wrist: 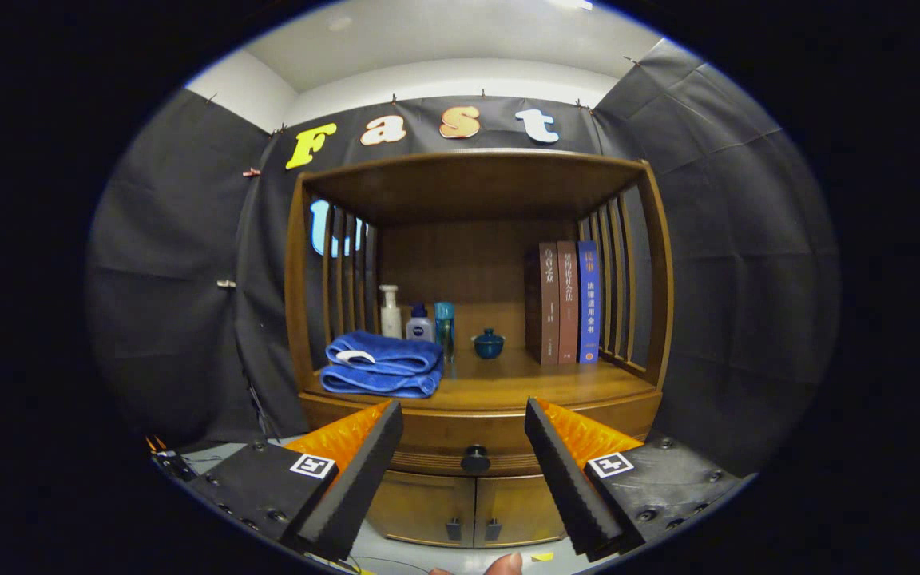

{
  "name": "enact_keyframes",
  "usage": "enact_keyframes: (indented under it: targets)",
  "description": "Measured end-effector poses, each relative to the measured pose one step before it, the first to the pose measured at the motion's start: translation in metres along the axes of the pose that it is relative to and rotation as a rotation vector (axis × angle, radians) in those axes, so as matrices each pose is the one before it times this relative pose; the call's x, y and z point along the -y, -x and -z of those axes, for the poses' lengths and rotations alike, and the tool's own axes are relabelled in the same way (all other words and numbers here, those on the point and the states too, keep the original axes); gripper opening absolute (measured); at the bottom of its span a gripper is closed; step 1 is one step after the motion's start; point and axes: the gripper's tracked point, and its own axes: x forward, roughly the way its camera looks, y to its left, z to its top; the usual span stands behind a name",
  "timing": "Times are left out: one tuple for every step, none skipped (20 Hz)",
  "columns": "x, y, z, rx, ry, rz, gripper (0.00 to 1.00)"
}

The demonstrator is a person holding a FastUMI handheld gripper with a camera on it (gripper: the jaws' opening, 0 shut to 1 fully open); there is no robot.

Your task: Pull open the drawer, take out the items inside it, and place them on the countertop above the cabinet.

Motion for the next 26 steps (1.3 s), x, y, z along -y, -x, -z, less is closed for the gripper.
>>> enact_keyframes:
  targets:
    - [0.00037, -0.00999, 0.0135, -0.00444, 0.00497, 0.00294, 0.99]
    - [0.00067, -0.00955, 0.01472, -0.01517, 0.00098, 0.0, 0.99]
    - [0.00061, -0.00933, 0.01498, -0.01725, -0.00406, -0.0003, 0.99]
    - [-0.0006, -0.00925, 0.0149, -0.01972, -0.00533, 0.00042, 0.99]
    - [0.0004, -0.01018, 0.01294, -0.02046, -0.00813, 0.00019, 0.99]
    - [0.00132, -0.01143, 0.01161, -0.02112, -0.00872, 0.00261, 0.99]
    - [0.00205, -0.00963, 0.0103, -0.01709, -0.01153, 0.00681, 0.99]
    - [0.00237, -0.00927, 0.01118, -0.02165, -0.01062, 0.00553, 0.99]
    - [0.00348, -0.00893, 0.00857, -0.01551, -0.00574, 0.01156, 0.99]
    - [0.00265, -0.00731, 0.00842, -0.02095, -0.00033, 0.0066, 0.99]
    - [0.00094, -0.01072, 0.00859, -0.01704, -0.00066, 0.00122, 0.99]
    - [0.00191, -0.00397, 0.0048, -0.01695, -0.00093, 0.00115, 0.91]
    - [-0.00179, -0.00671, 0.0052, -0.02007, 0.00208, -0.00481, 0.82]
    - [-0.00038, -0.00445, 0.00418, -0.01248, 0.00225, -0.00477, 0.74]
    - [-0.00171, -0.00482, 0.00164, -0.00099, 0.00276, -0.00077, 0.65]
    - [-0.00135, -0.00087, 0.00033, 0.00232, 0.00787, -0.00017, 0.6]
    - [-0.00023, 0.00043, -0.00312, 0.01472, 0.01495, 0.00503, 0.6]
    - [0.00016, 0.0007, -0.00276, 0.01659, 0.01753, 0.00287, 0.6]
    - [0.00102, 0.00001, -0.00317, 0.02008, 0.02335, 0.01019, 0.6]
    - [0.0008, -0.00412, 0.00494, -0.00451, 0.01158, 0.01064, 0.55]
    - [0.00007, 0.00853, -0.0063, 0.00016, 0.01131, 0.00088, 0.49]
    - [-0.00016, -0.00615, 0.00332, -0.00308, -0.0023, 0.00199, 0.5]
    - [0.00014, 0.00125, -0.00017, -0.00089, -0.004, 0.00036, 0.45]
    - [-0.00066, -0.00016, -0.00131, -0.00229, 0.00722, -0.00359, 0.39]
    - [0.00038, 0.00092, 0.00142, -0.00783, 0.00695, -0.00041, 0.39]
    - [0.00118, 0.00066, 0.00004, -0.00481, -0.00057, 0.00235, 0.39]
